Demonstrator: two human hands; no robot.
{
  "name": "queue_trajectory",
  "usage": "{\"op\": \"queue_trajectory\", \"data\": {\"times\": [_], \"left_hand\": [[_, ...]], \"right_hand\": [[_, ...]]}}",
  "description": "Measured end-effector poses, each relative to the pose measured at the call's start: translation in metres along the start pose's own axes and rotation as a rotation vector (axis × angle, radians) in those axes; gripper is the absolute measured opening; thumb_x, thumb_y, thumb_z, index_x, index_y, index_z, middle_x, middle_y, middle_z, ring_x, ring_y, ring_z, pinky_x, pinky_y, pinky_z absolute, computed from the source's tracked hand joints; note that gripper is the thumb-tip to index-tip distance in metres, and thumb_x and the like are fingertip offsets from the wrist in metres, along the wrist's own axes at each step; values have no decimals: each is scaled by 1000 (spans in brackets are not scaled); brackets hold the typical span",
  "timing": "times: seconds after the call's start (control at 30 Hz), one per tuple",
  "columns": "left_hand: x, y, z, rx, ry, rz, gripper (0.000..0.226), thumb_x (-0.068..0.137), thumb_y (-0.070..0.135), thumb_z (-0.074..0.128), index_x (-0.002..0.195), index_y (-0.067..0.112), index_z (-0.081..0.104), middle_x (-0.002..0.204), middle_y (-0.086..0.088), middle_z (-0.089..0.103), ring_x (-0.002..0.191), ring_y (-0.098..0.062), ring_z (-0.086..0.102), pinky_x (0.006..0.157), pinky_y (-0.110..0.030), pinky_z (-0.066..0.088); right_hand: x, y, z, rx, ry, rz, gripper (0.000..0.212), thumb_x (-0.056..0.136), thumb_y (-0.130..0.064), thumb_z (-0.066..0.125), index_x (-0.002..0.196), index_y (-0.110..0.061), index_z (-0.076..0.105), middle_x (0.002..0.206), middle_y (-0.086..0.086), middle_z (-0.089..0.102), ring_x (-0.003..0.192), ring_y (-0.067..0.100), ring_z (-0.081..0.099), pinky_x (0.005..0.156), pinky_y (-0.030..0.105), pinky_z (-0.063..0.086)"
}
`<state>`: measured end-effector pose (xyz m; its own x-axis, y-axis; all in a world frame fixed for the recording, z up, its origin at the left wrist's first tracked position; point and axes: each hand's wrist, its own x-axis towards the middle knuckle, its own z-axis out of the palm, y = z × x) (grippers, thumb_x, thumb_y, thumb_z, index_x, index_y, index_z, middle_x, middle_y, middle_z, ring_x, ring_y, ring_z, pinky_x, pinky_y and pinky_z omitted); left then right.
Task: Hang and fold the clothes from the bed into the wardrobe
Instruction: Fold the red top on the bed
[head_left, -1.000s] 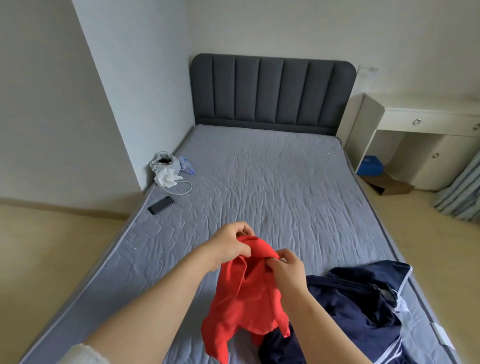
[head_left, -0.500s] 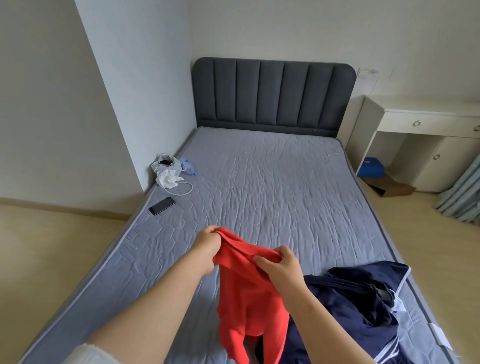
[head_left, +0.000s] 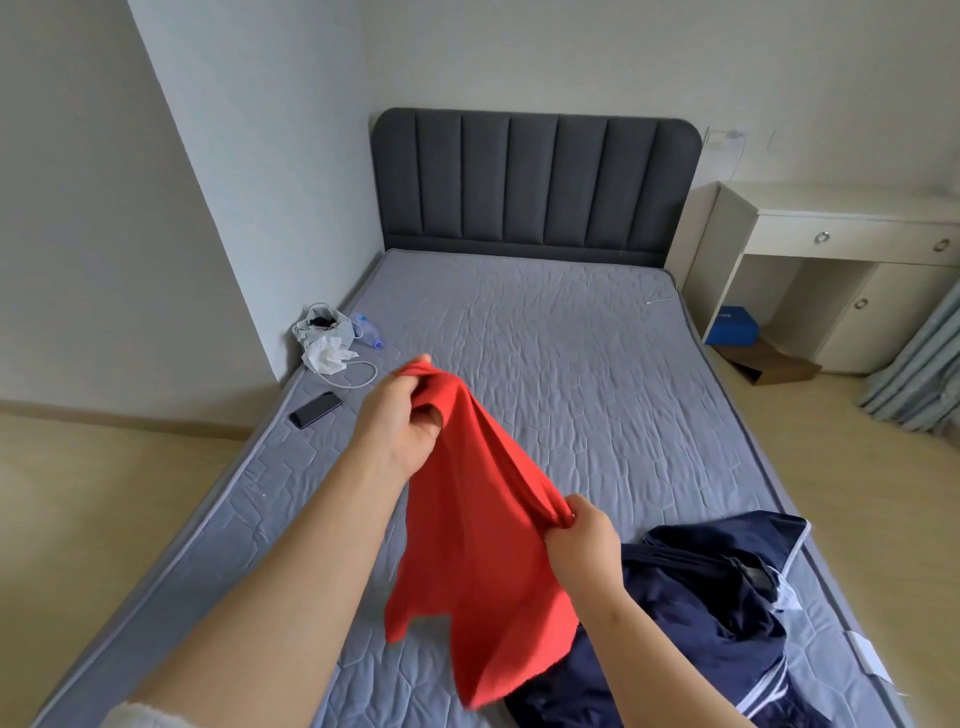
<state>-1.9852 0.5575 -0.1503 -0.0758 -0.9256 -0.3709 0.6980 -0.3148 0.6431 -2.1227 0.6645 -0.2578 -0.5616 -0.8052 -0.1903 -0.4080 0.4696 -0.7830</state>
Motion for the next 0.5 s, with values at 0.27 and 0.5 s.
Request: {"op": "queue_trajectory", "data": {"times": [0.27, 0.5], "left_hand": [[20, 45, 1, -207, -79, 121, 13, 94, 1, 45, 88, 7, 55, 80, -3, 52, 71, -9, 52, 56, -14, 49], [26, 66, -9, -322, 48, 227, 19, 92, -2, 49, 76, 8, 55, 72, -3, 56, 60, -9, 55, 53, -15, 51]], "right_hand": [[2, 12, -1, -27, 38, 66, 25, 73, 3, 40, 58, -16, 38, 59, 3, 44, 59, 22, 39, 49, 29, 28], [5, 29, -9, -25, 57, 201, 27, 79, 3, 36, 75, -19, 52, 75, 5, 54, 68, 23, 45, 51, 27, 30]]}}
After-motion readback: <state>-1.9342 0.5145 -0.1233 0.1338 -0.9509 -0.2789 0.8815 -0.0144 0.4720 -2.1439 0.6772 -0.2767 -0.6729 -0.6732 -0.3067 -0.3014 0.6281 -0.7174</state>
